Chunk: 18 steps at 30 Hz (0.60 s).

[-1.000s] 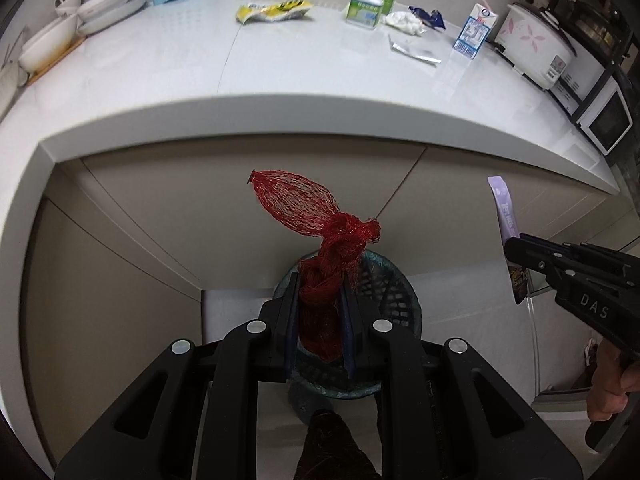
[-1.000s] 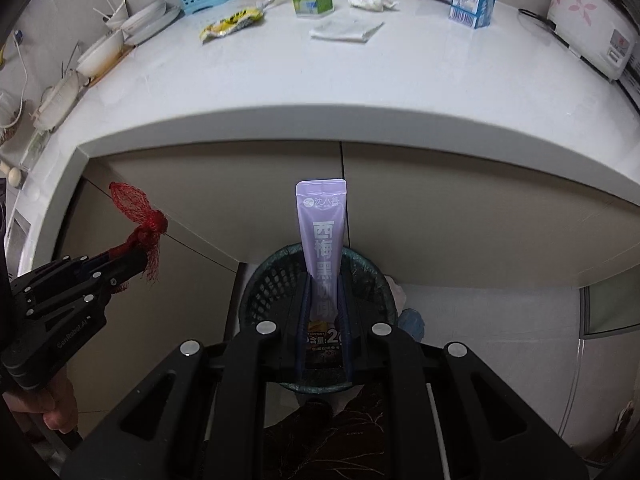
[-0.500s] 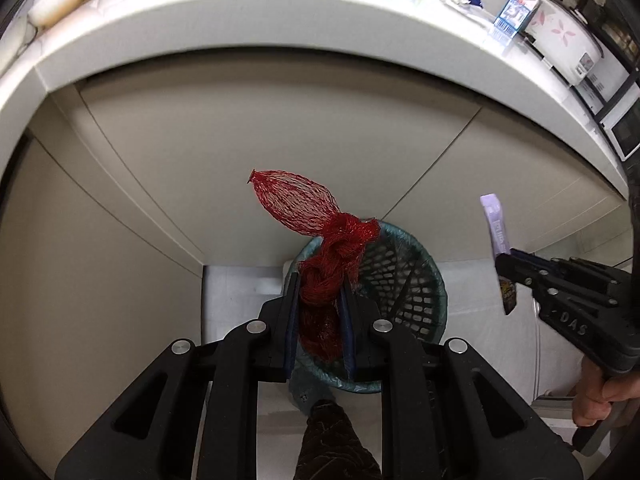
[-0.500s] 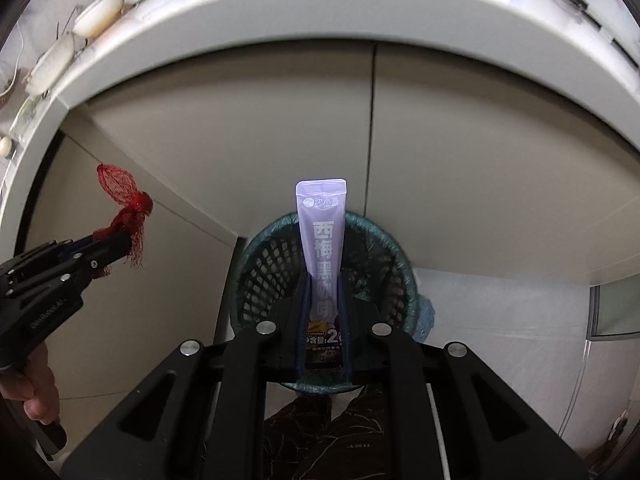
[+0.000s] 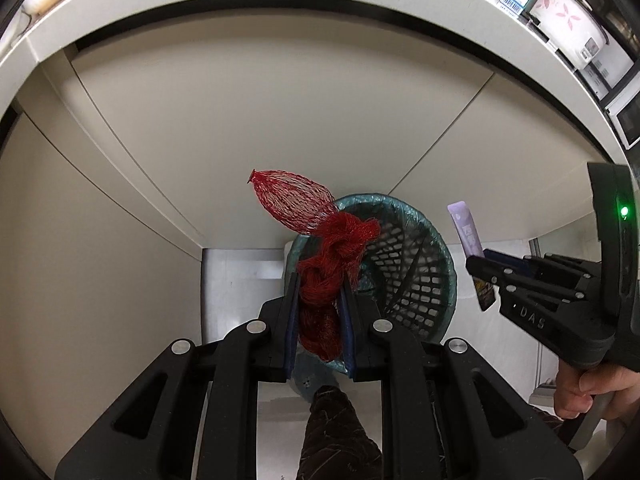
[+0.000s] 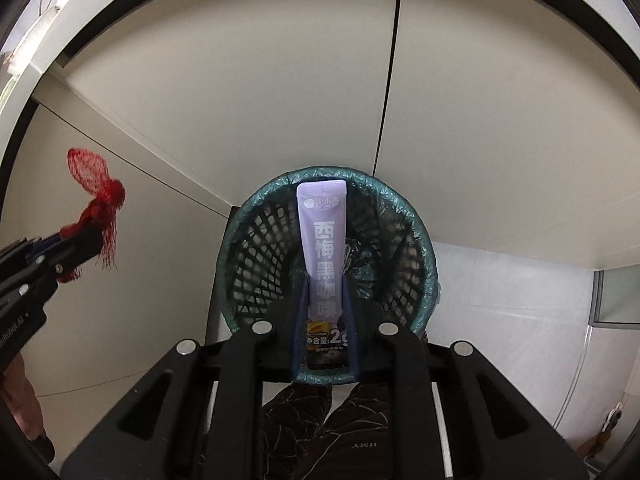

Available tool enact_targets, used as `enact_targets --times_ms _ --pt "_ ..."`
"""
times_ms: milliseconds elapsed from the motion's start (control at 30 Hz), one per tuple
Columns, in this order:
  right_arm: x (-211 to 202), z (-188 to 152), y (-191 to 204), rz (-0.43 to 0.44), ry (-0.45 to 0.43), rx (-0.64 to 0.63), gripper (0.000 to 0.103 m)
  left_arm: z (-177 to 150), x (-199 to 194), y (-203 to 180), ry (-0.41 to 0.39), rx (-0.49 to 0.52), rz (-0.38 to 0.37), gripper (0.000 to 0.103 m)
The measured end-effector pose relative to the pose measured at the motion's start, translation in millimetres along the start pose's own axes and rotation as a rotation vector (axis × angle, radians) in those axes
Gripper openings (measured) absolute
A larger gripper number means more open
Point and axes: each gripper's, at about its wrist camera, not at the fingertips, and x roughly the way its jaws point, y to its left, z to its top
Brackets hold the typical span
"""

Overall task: Collect trash
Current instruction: 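Open the right tool over the bin while the left tool releases the mesh bag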

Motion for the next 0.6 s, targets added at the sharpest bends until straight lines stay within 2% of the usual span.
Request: enact_targets --times_ms 33,100,300,467,600 --pt "0 0 1 0.003 -0.002 0.002 0.025 -1 1 2 0.005 0.003 0.0 0.017" --pt "-4 -1 5 -0.005 -0.013 -0.001 0.044 0 2 2 0.007 0.005 0.001 0.017" --pt "-21 2 -4 -0.011 -0.078 0.036 0.076 3 4 -6 0.01 0.02 -0.006 0.017" --pt "-36 3 -21 -0.035 -0.112 0.088 0.089 3 11 -17 0.016 0.053 -0.02 0.017" --pt "-50 4 -42 -0.058 -0.139 0.131 0.094 4 21 -34 0.032 0.099 -0.033 0.017"
